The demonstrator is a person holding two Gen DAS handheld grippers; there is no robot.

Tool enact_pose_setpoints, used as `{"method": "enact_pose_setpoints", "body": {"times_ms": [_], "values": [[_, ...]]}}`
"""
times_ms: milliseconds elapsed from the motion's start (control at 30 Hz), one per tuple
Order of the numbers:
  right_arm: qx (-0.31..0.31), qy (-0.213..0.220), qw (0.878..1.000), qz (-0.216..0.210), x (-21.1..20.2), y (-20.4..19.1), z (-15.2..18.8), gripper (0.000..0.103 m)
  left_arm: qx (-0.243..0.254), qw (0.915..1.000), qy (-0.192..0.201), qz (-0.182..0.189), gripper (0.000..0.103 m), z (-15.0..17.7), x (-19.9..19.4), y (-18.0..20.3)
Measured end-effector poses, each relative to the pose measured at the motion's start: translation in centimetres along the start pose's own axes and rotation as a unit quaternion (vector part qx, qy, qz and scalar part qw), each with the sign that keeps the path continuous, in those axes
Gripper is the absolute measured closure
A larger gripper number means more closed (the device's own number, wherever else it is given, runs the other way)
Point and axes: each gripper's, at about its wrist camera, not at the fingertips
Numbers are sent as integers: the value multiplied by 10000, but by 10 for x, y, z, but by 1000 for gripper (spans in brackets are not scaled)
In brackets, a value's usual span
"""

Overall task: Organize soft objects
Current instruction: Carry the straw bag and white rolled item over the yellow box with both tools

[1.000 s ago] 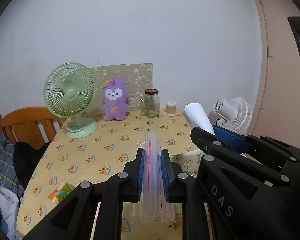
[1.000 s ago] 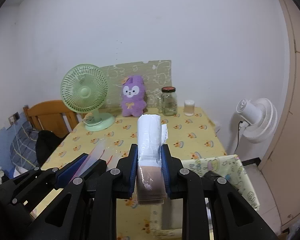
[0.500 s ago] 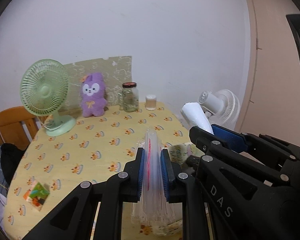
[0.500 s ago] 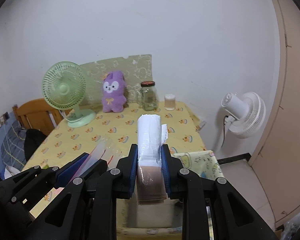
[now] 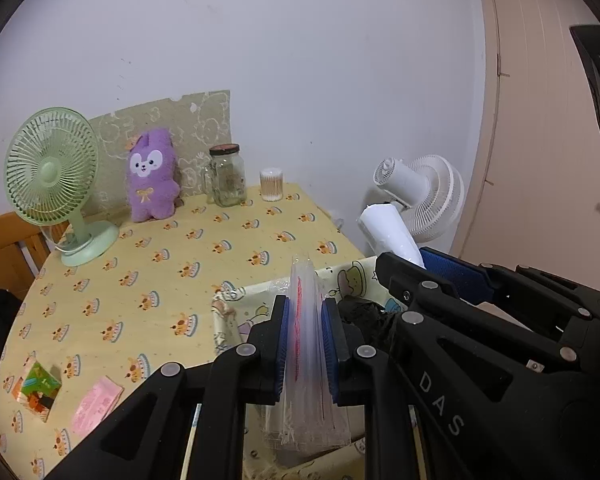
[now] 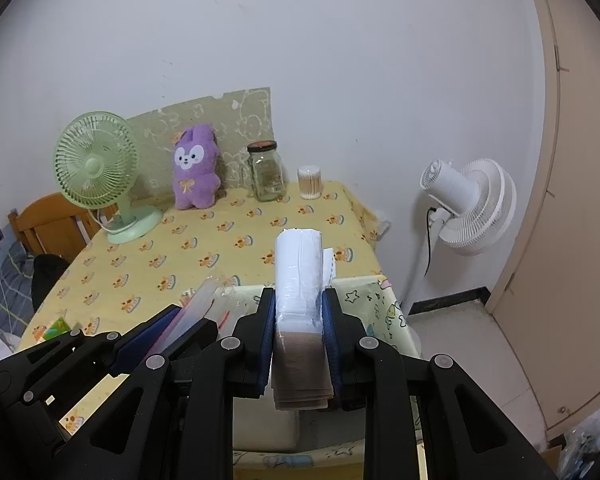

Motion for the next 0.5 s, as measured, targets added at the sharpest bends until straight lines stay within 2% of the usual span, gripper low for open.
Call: {"method": "enact_pose_setpoints", "body": {"times_ms": [67,100,133,167,233,367,500], "values": [[9,-30,10000,25,5,3,0,77,41,10000,-45,42,85,1,5,1],[16,-48,10000,26,8,4,1,77,46,9999,-77,50,80,2,8,2],[33,-76,10000,23,11,6,2,77,43,9999,-117,42,69,2,10,2],[50,-99,9999,18,13,6,3,77,29,9999,-140,7,64,3,12,3],[120,-152,9998,15,18,9,5,77,59,9997,-223,-32,60,4,17,3],[200,-287,9994,21,28,12,11,77,127,9993,-345,-92,44,9,25,3],[315,-383,9988,-25,35,15,18,77,147,9988,-450,-114,40,13,30,2]]}}
Point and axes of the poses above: each gripper's, at about its wrist camera, not at the fingertips, and x roughly the way its jaws point, y to its right, z to its underside, and after that the axes turned 2 degrees about -z, right-handed
